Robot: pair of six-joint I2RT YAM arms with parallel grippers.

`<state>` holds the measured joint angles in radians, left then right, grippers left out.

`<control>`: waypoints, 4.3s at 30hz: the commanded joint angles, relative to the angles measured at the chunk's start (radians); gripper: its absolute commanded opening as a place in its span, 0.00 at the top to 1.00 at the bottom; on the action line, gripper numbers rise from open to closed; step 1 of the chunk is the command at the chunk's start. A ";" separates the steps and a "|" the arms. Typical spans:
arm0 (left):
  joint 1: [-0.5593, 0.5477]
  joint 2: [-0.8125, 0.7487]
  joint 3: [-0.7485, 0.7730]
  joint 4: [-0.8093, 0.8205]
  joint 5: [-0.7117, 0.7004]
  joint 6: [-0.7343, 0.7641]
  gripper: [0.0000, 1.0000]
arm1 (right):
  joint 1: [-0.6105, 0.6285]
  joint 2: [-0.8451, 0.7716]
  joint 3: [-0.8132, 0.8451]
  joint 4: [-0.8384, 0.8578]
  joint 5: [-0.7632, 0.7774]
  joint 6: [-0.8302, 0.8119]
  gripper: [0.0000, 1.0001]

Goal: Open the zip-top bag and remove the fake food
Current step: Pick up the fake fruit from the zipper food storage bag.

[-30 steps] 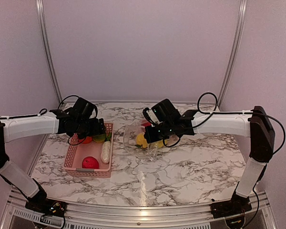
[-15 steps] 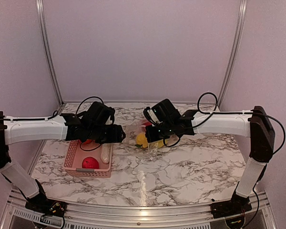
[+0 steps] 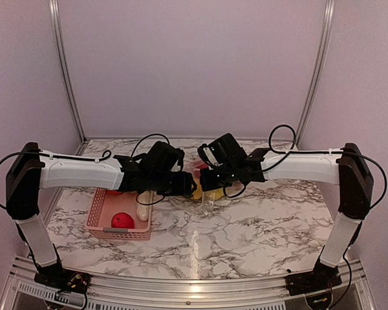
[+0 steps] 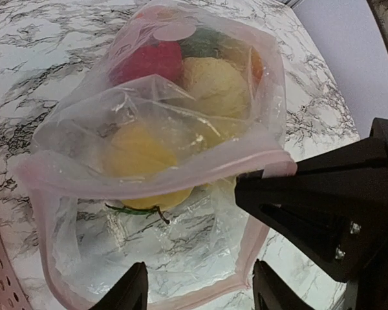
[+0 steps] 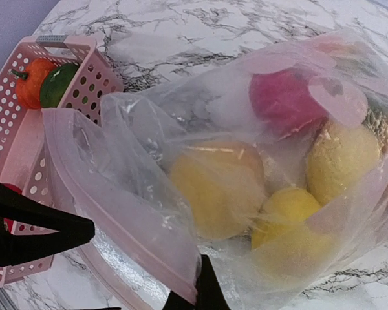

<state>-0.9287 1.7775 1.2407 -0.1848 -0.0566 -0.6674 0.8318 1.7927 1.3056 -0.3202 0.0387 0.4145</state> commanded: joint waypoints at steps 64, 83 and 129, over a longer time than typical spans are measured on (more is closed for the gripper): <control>0.093 0.387 0.311 0.047 -0.077 0.050 0.39 | -0.078 0.081 -0.048 0.071 0.027 0.047 1.00; 0.069 0.245 0.189 0.041 -0.038 0.054 0.39 | -0.079 0.089 -0.036 0.083 0.012 0.041 1.00; 0.052 -0.242 -0.163 0.000 -0.067 -0.012 0.39 | -0.079 0.035 -0.030 0.088 -0.017 0.026 1.00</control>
<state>-0.8845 1.6173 1.1156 -0.1394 -0.0265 -0.6598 0.7628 1.8645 1.2335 -0.2325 0.0349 0.4519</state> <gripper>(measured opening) 0.709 0.005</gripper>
